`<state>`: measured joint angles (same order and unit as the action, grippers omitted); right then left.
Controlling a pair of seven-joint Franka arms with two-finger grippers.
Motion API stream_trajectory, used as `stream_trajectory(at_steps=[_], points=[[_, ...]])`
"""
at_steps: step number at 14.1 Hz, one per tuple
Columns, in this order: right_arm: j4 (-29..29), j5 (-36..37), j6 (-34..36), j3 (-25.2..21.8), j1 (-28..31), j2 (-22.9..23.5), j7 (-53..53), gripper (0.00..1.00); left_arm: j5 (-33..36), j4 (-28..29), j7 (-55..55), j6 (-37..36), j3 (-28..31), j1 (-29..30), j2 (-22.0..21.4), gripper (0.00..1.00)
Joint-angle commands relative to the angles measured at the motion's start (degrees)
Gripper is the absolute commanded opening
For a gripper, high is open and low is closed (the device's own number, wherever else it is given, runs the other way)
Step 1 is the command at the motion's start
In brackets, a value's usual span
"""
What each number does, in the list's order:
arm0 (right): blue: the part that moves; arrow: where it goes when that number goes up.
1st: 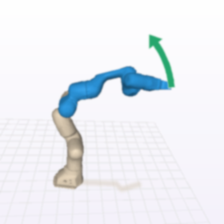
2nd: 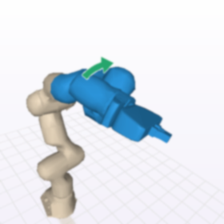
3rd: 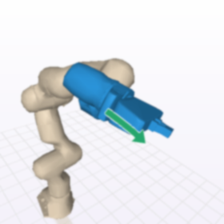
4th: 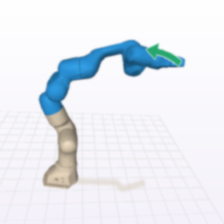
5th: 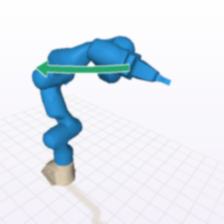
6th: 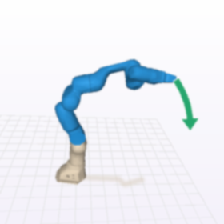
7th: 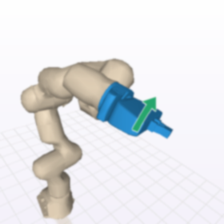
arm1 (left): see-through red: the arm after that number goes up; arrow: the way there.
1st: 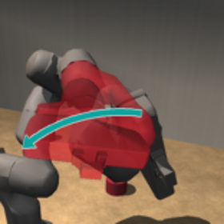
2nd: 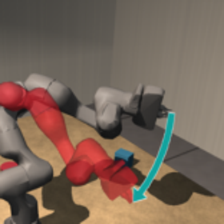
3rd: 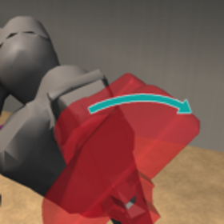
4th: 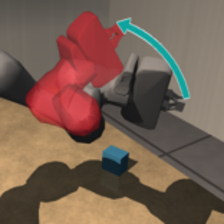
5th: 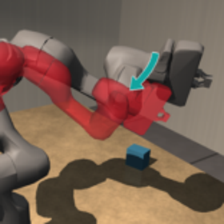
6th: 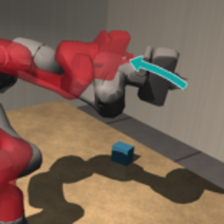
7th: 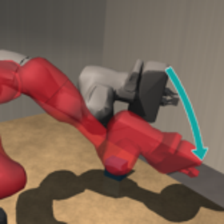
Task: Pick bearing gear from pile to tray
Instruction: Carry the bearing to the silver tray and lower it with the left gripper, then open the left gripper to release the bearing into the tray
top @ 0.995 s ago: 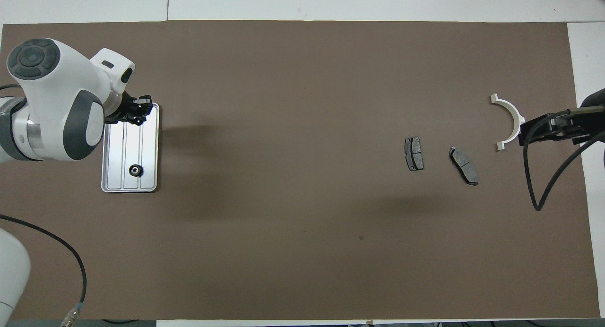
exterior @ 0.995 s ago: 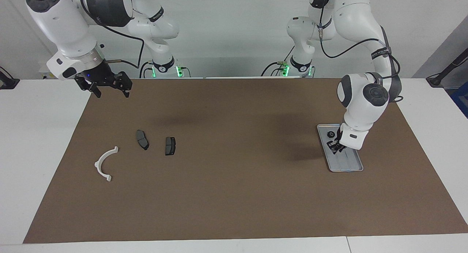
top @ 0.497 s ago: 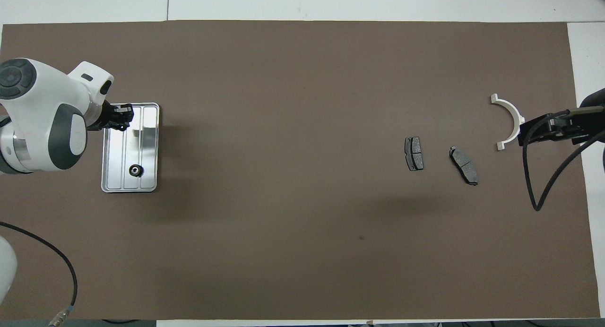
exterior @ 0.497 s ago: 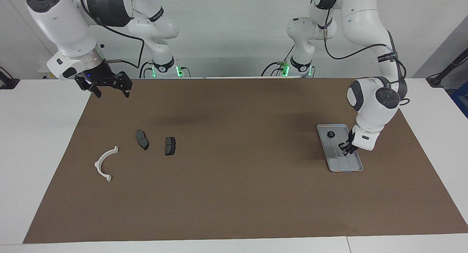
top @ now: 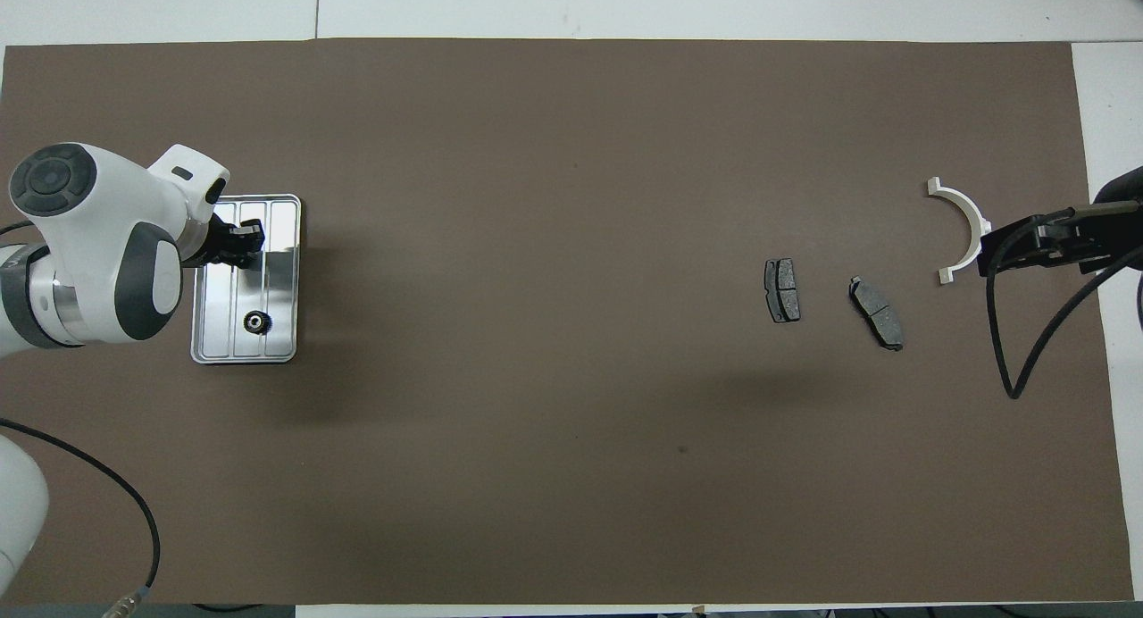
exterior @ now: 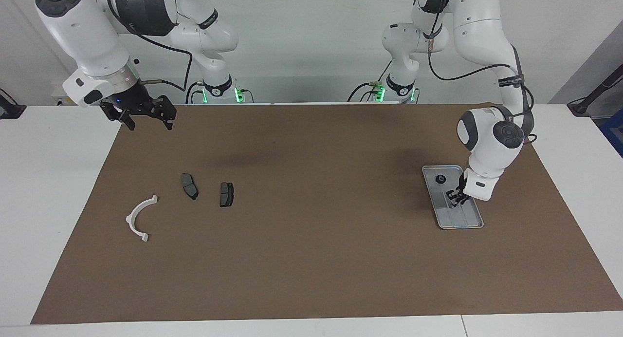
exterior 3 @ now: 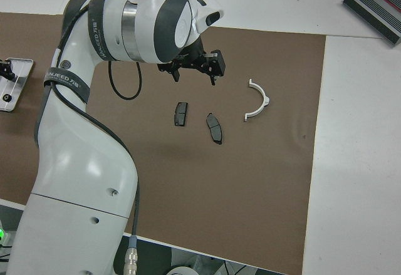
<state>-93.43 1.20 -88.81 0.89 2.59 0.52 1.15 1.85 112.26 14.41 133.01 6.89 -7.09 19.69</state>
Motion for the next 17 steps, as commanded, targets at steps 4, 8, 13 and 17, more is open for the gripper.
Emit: stream_trajectory(at_steps=[4,8,13,17], points=[[-1.76,0.29,-0.66,0.6,0.57,-1.49,-0.8,1.0,-0.35,3.49,-0.79,2.35,-0.47,1.03,-1.67,0.14],[-2.2,0.29,-0.75,0.6,0.57,-1.66,-0.8,1.0,-0.35,2.79,-0.61,1.38,-0.47,1.12,-1.67,0.62],[-2.2,0.2,-0.75,0.6,0.48,-1.66,-0.8,1.0,-0.35,-0.72,-0.7,-5.72,-0.56,1.12,-3.69,0.62],[-2.2,0.2,-0.66,0.6,0.48,-1.66,-0.89,1.0,-3.96,-2.31,-0.61,-8.99,-0.39,1.99,-7.29,0.62]])
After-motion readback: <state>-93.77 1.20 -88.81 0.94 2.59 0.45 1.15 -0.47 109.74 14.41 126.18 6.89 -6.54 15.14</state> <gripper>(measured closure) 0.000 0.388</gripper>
